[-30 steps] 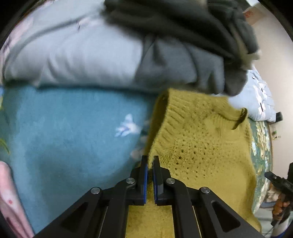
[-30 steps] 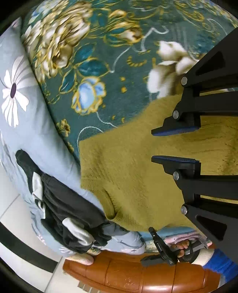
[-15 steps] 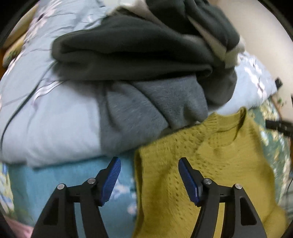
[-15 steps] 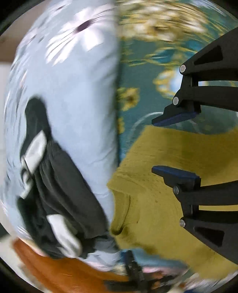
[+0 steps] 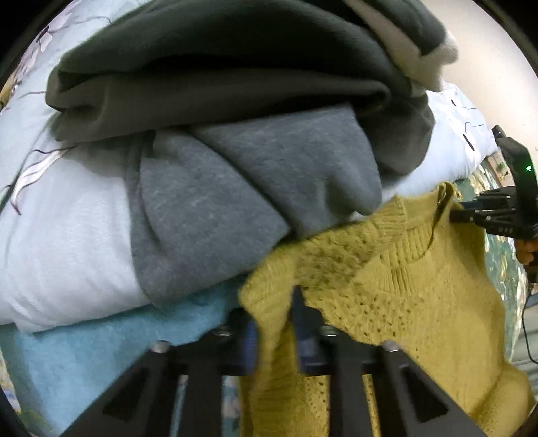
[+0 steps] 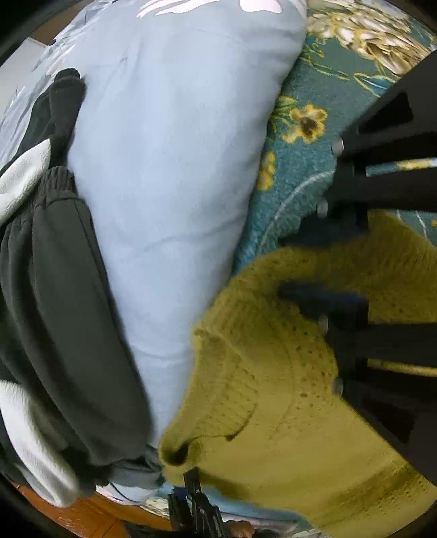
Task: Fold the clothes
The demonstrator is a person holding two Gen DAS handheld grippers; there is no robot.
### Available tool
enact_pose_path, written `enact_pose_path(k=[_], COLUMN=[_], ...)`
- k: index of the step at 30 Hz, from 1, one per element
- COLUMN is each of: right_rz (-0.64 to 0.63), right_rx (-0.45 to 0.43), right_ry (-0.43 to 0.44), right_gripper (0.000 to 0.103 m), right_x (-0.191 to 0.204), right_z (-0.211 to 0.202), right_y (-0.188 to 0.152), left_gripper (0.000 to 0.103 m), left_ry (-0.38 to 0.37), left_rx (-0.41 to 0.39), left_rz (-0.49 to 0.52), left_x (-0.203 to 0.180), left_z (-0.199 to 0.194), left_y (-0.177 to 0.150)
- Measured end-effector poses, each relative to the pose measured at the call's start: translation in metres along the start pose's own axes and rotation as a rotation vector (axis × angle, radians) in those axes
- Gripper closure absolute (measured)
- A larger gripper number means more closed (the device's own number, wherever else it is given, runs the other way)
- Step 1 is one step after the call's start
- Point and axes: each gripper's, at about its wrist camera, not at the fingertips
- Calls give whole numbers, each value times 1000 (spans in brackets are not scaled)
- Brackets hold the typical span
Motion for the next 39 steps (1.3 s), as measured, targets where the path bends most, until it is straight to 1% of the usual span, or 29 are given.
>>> enact_pose_path(k=[1,2,4,6,9,11,13,15,17,19,20,21,22,25,26,29,31,32,33,35,37,38,39], right_rz=[5,0,-23,-45,-81,-98,-98,-103,-105,-128,-146,-156,-147,-98,-81,-3,65,94,113,141,168,184,200], right_rx=[-12,-29,-70,-113,-204,-276,-388,-501,-579,-591,-576,-559,-535,-474,-462,-419,-393,-377,-351,-307,-272,-266,-259], right_ry=[-4,-12,-36,-61,-133,-195,-258,-327,-338,-338,-351,-357,-342,-287,-270,-212,-175,-160,-151,-144,-140,-128,-116], right_gripper=[93,94,94,95,95,95,95,95,95,95,95,95,95,95,95,95,95,95,95,95,94,94,94], right_x=[3,6,15,23,32,37,40,50,66,79,83,87,87,87,86,86,86,86,86,86,85,85,85], right_z=[-4,-10,-28,-48,-95,-129,-175,-214,-237,-246,-242,-236,-226,-196,-188,-163,-141,-130,-117,-96,-81,-78,-75], right_y=[-3,-7,-15,-19,-9,5,21,28,33,22,14,4,-10,-55,-68,-120,-152,-166,-177,-195,-210,-215,-220], left_gripper=[92,95,95,95,96,96,96,95,95,95,95,95,95,95,94,92,92,92,92,91,85,77,74], left_ry=[5,-4,-20,-6,16,31,46,60,75,90,97,97,95,48,33,21,22,27,31,25,12,8,-2], left_rx=[-20,-62,-134,-206,-300,-348,-395,-443,-490,-538,-557,-531,-505,-430,-405,-308,-246,-204,-163,-94,-34,0,18], left_rz=[-2,-3,1,20,43,51,60,69,77,86,90,96,100,64,52,25,20,18,16,-13,-60,-97,-122], left_x=[0,0,1,-5,-11,-13,-15,-17,-19,-21,-22,-26,-30,-41,-44,-64,-72,-76,-79,-81,-78,-74,-70], left_z=[-7,-22,-48,-79,-118,-137,-157,-176,-195,-214,-222,-209,-196,-174,-167,-157,-146,-132,-119,-107,-98,-94,-95], left_y=[-2,-4,-6,4,22,35,48,62,75,88,93,79,65,20,4,-49,-75,-87,-98,-114,-126,-130,-134])
Point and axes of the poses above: each gripper's, at about its wrist camera, not at the fingertips, and z roughly the way its jaws point, x to its left, y to its top, and after that the axes turned 15 degrees about y, right-handed
